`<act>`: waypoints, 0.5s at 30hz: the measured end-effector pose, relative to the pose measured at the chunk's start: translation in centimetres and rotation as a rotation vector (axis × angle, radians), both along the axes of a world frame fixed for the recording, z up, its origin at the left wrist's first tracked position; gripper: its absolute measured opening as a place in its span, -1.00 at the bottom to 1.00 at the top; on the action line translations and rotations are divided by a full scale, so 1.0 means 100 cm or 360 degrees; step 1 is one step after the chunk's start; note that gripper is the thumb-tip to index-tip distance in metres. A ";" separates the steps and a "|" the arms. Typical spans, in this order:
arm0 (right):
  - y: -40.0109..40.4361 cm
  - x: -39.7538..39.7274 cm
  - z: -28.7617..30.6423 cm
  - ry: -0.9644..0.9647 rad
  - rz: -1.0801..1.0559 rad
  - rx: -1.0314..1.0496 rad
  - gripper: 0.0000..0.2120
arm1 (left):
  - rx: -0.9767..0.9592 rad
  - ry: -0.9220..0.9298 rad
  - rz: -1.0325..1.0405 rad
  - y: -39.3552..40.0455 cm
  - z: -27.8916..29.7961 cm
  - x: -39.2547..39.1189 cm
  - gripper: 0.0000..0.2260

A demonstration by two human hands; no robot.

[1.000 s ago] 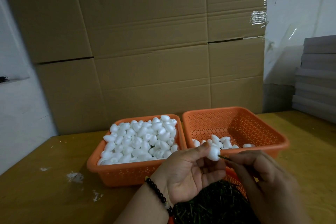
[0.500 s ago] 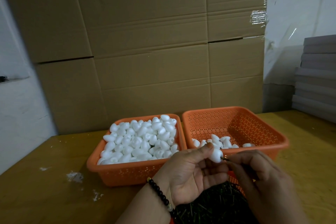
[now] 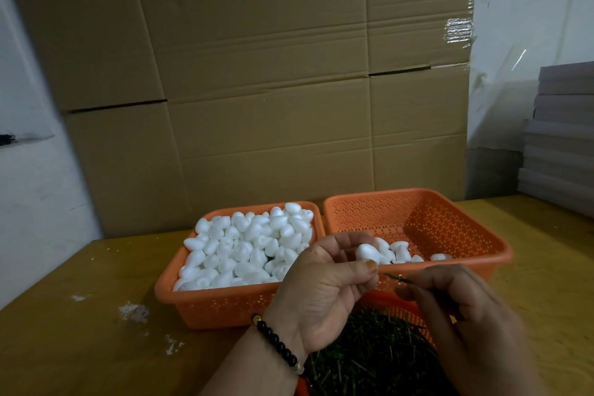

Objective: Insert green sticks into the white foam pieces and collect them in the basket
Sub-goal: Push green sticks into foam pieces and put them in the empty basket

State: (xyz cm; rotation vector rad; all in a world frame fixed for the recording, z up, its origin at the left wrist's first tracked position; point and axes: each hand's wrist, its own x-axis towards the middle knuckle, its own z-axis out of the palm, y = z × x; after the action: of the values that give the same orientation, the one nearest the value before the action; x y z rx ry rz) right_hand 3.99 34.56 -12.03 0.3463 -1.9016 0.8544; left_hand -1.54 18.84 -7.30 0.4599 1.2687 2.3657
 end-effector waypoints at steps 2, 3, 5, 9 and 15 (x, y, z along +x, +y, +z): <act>0.000 0.000 -0.001 -0.0012 0.0024 -0.0006 -0.82 | -0.0061 0.0112 0.0035 0.001 -0.001 0.001 -0.71; 0.001 0.000 -0.001 -0.0012 0.0036 -0.0016 -0.81 | -0.0103 0.0168 0.0060 0.002 -0.002 0.002 -0.70; 0.000 0.000 -0.001 -0.0006 0.0051 -0.0033 -0.81 | -0.0206 0.0277 0.0136 0.003 -0.002 0.003 -0.67; -0.001 0.001 0.001 0.0009 0.0048 -0.0046 -0.82 | -0.0478 0.0535 0.0343 0.004 -0.004 0.005 -0.62; -0.001 0.001 0.001 -0.0021 0.0036 -0.0032 -0.83 | -0.0781 0.0892 0.0535 0.004 -0.005 0.009 -0.65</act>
State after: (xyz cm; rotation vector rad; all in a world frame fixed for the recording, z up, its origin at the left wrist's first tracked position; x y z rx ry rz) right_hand 4.09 34.47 -11.96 0.3513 -1.9032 0.8921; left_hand -0.67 19.24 -7.75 0.8317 2.2613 2.1180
